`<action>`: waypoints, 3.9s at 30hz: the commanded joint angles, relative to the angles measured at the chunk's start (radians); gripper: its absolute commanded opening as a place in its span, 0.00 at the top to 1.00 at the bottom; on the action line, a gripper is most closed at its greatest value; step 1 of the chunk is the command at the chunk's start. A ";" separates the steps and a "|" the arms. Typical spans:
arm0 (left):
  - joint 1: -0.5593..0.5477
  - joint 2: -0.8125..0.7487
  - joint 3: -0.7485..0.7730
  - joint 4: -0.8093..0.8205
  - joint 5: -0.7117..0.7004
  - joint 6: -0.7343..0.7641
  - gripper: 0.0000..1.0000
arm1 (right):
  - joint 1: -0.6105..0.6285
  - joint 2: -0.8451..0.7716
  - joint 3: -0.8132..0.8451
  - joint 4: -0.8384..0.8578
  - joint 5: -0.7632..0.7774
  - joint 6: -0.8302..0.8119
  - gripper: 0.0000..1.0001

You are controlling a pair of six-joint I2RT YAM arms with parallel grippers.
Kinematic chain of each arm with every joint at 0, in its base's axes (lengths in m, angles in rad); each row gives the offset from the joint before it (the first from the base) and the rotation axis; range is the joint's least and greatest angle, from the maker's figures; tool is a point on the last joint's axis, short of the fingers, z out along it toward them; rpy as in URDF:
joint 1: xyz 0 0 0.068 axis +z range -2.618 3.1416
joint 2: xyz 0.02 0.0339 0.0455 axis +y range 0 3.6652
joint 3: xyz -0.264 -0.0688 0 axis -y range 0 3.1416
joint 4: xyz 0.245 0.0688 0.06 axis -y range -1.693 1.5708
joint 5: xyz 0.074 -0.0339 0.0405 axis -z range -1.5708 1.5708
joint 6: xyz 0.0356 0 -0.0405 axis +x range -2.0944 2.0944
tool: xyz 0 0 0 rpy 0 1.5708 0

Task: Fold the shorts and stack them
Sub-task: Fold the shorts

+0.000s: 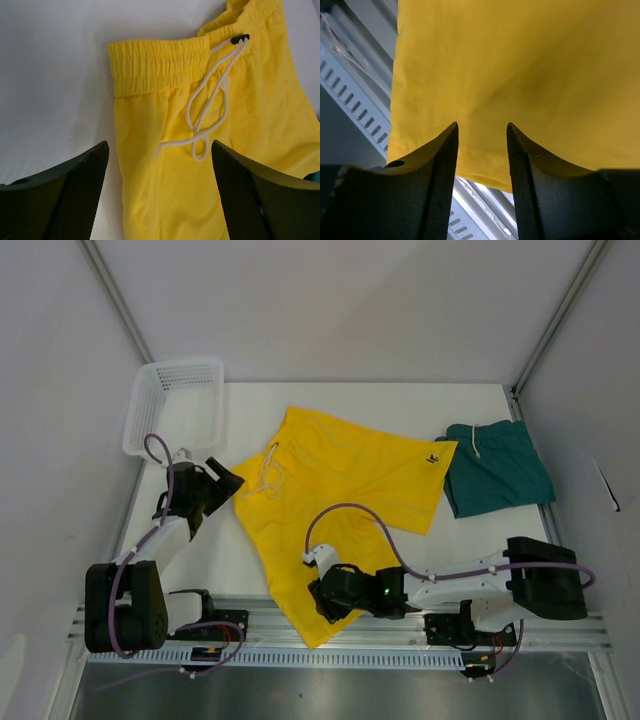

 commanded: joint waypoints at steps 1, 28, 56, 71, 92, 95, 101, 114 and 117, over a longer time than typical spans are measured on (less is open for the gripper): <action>0.032 0.023 -0.012 0.081 0.076 -0.014 0.17 | 0.078 0.097 0.076 0.045 0.081 0.027 0.54; 0.037 -0.046 -0.003 0.002 0.002 0.013 0.16 | 0.364 0.411 0.455 -0.370 0.427 0.082 0.50; 0.038 0.049 -0.025 0.084 0.047 -0.021 0.33 | 0.124 -0.289 0.000 -0.298 0.300 0.180 1.00; 0.073 0.140 -0.023 0.143 0.060 -0.067 0.47 | -0.055 -0.476 -0.120 -0.358 0.255 0.202 1.00; 0.090 0.238 -0.077 0.258 0.125 -0.121 0.78 | -0.317 -0.677 -0.244 -0.386 0.139 0.179 1.00; 0.089 0.261 -0.077 0.303 0.152 -0.115 0.63 | -0.317 -0.677 -0.250 -0.375 0.128 0.179 1.00; 0.079 0.333 -0.069 0.349 0.188 -0.099 0.37 | -0.319 -0.682 -0.261 -0.367 0.117 0.180 1.00; 0.032 0.374 -0.026 0.340 0.103 -0.148 0.88 | -0.313 -0.693 -0.253 -0.366 0.107 0.183 1.00; 0.032 0.391 -0.013 0.381 0.108 -0.179 0.94 | -0.302 -0.688 -0.253 -0.364 0.111 0.190 1.00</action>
